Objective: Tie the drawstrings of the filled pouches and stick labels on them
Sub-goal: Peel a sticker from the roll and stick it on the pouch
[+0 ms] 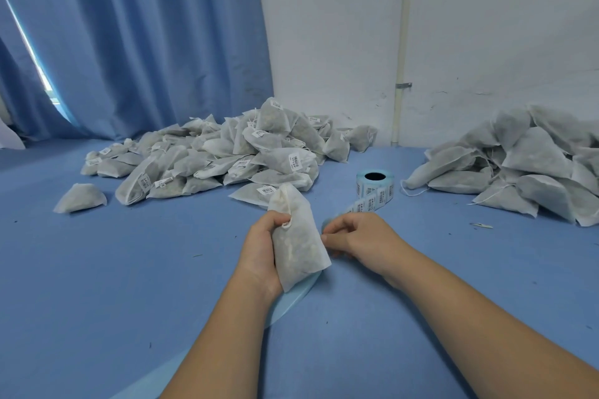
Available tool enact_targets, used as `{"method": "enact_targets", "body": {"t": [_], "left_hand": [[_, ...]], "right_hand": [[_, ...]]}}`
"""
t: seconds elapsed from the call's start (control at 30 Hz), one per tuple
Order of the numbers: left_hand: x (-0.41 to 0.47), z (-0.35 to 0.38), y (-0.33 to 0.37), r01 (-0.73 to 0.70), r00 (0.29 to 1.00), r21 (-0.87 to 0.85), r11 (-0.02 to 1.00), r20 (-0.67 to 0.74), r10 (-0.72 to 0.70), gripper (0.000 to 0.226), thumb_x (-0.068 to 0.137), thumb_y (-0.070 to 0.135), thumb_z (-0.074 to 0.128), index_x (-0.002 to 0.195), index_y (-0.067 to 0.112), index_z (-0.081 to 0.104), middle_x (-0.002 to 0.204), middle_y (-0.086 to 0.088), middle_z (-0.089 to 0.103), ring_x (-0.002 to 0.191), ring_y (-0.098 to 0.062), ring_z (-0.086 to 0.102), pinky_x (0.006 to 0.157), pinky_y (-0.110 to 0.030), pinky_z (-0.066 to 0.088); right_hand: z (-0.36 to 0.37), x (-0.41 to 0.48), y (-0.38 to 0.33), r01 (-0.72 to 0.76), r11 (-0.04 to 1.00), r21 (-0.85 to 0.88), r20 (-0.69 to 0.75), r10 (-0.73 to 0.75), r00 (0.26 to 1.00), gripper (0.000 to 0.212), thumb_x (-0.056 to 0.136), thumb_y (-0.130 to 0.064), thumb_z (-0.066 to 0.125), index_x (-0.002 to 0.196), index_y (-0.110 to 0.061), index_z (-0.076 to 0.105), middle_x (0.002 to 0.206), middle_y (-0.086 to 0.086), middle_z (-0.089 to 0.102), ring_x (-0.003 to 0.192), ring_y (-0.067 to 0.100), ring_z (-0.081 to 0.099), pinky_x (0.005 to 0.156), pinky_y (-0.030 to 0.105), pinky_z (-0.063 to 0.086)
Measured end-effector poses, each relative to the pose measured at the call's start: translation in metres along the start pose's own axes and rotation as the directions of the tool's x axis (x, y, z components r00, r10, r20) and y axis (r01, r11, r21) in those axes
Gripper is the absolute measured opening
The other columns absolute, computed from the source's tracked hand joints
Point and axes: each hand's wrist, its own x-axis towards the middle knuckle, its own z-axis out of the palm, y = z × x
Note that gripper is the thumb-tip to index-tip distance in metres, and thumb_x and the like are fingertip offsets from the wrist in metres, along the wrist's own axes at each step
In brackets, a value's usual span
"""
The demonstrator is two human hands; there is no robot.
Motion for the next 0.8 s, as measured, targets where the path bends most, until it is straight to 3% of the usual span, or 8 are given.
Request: {"method": "enact_targets", "body": {"t": [0.1,0.17,0.3,0.43,0.6,0.8], "left_hand": [[-0.002,0.001,0.001,0.005,1.0,-0.015,1.0,0.01,-0.005,0.016,0.087,0.011,0.047,0.081,0.008,0.061,0.052,-0.007,0.058,0.042,-0.023,0.061,0.047,-0.031,0.054],[-0.004,0.003,0.002,0.017,1.0,-0.013,1.0,0.01,-0.017,0.017,0.087,0.011,0.046,0.078,0.007,0.06,0.051,-0.007,0.058,0.04,-0.023,0.059,0.041,-0.028,0.05],[-0.005,0.004,0.001,0.025,1.0,-0.004,1.0,0.015,-0.025,0.026,0.086,0.01,0.047,0.068,0.008,0.066,0.051,-0.008,0.057,0.04,-0.023,0.059,0.041,-0.027,0.05],[-0.006,0.005,0.0,0.027,0.999,0.038,0.999,0.046,-0.029,0.04,0.083,0.011,0.046,0.052,0.011,0.071,0.051,-0.006,0.057,0.042,-0.02,0.059,0.042,-0.025,0.049],[-0.007,0.008,-0.002,0.059,0.995,0.119,0.991,0.067,-0.068,0.047,0.088,0.013,0.042,0.052,0.014,0.072,0.052,-0.004,0.059,0.043,-0.017,0.06,0.043,-0.023,0.048],[-0.006,0.01,-0.004,0.08,0.996,0.183,0.98,0.024,-0.086,0.048,0.088,0.013,0.044,0.048,0.014,0.07,0.051,-0.003,0.058,0.041,-0.017,0.058,0.041,-0.021,0.046]], "right_hand": [[0.001,0.001,0.001,0.0,1.0,-0.011,-0.032,0.0,1.0,0.014,0.076,-0.02,0.079,0.085,-0.015,0.069,0.08,0.002,0.072,0.067,0.008,0.064,0.064,0.019,0.046],[0.002,0.001,0.001,0.004,1.0,-0.023,-0.045,-0.005,0.999,0.015,0.075,-0.02,0.079,0.086,-0.017,0.069,0.083,0.003,0.072,0.069,0.01,0.065,0.066,0.022,0.046],[0.004,0.002,0.001,0.004,0.999,-0.046,-0.074,-0.007,0.997,0.013,0.073,-0.019,0.079,0.079,-0.017,0.068,0.077,-0.001,0.071,0.066,0.009,0.063,0.065,0.021,0.047],[0.001,0.002,-0.002,-0.066,0.993,0.1,-0.07,0.073,0.995,0.014,0.07,-0.009,0.08,0.074,-0.015,0.068,0.074,0.001,0.071,0.068,0.014,0.065,0.06,0.022,0.048],[-0.005,0.002,-0.007,-0.148,0.966,0.21,0.043,0.142,0.989,0.016,0.072,0.0,0.077,0.077,-0.012,0.067,0.078,0.007,0.069,0.073,0.019,0.066,0.059,0.023,0.047],[-0.012,0.004,-0.004,-0.223,0.913,0.341,0.119,0.193,0.974,0.013,0.078,0.004,0.072,0.084,-0.006,0.067,0.073,0.009,0.069,0.063,0.016,0.066,0.055,0.02,0.051]]}}
